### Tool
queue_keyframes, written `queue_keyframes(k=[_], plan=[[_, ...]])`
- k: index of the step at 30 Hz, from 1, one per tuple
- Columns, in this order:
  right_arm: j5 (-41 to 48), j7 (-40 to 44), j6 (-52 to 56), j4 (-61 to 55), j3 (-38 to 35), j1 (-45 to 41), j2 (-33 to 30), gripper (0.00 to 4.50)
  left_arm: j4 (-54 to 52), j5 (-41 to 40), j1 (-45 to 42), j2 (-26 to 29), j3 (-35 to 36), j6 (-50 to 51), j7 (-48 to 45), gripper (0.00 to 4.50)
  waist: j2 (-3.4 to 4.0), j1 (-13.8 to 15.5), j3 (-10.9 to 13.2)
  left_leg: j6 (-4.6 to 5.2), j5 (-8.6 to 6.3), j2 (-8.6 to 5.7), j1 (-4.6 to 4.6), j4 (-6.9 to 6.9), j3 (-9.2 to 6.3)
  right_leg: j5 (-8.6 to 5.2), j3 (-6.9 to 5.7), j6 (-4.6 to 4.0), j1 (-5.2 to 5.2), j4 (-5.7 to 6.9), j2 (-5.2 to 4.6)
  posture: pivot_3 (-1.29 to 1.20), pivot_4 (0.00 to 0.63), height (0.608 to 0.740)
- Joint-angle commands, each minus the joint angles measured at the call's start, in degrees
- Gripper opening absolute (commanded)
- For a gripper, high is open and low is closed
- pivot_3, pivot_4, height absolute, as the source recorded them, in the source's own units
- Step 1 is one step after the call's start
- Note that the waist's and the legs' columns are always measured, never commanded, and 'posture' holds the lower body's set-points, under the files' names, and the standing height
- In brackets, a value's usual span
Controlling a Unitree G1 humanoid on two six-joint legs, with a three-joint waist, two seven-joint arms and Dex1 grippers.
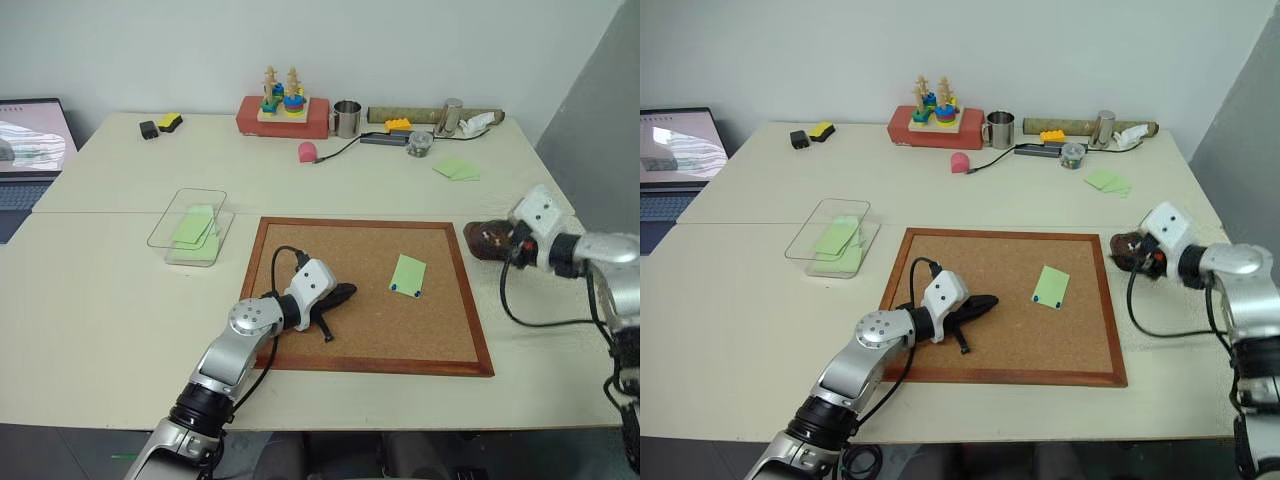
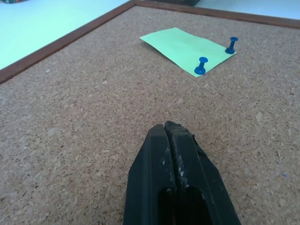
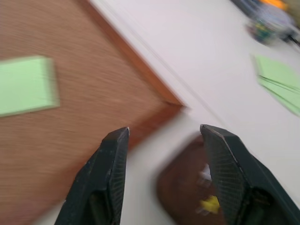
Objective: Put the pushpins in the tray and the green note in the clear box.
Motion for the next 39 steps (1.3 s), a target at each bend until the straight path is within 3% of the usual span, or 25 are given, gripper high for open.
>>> queue_keyframes(k=[1,6,23,30,37,39], plan=[[4.56,-1.5,2.63,-11.25,-1.62,4.57,2.62,2.52,1.42,1.21,0.63,0.19,-0.75,0.46,-0.34,0.0,0.0,-0.08,0.0,0.0,0.0,0.0,0.0,0.01,0.01,-0.01,0.01,0.02,0.0,0.01,0.0,0.0,0.15,0.74],[4.15,-2.61,0.48,-15.15,0.8,9.27,6.46,2.52,1.61,1.25,0.37,0.41,-0.8,0.45,-0.68,0.0,0.0,-0.08,0.0,0.0,0.01,-0.01,0.01,0.06,0.07,-0.11,0.06,0.29,0.01,-0.02,0.0,0.0,0.15,0.74],[1.31,-3.08,-2.33,-6.31,4.74,7.75,9.86,2.52,1.24,1.67,0.7,0.59,-0.58,0.71,-1.04,0.0,0.0,-0.06,0.0,0.0,0.0,-0.01,0.01,0.04,0.06,-0.07,0.05,0.23,-0.01,-0.03,0.01,0.0,0.15,0.74],[1.51,-2.67,-2.6,-5.51,4.18,8.01,10.32,1.5,1.12,1.76,0.77,0.57,-0.66,0.76,-1.06,0.0,0.0,-0.06,0.0,0.0,0.0,-0.01,0.01,0.04,0.07,-0.05,0.05,0.2,-0.01,-0.03,0.01,0.0,0.15,0.74],[1.52,-1.49,-2.05,-6.91,4.71,9.45,9.95,0.05,1.04,1.77,0.86,0.53,-0.68,0.75,-1.1,0.0,0.0,-0.06,0.0,0.0,0.0,-0.01,0.01,0.04,0.06,-0.06,0.05,0.21,-0.01,-0.03,0.01,0.0,0.15,0.74],[1.45,-1.29,-2.09,-7.27,4.79,9.67,9.9,0.05,1.07,1.79,0.88,0.49,-0.69,0.74,-1.05,0.0,0.0,-0.06,0.0,0.0,0.0,-0.01,0.01,0.04,0.07,-0.06,0.06,0.21,-0.01,-0.03,0.01,0.0,0.15,0.74]])
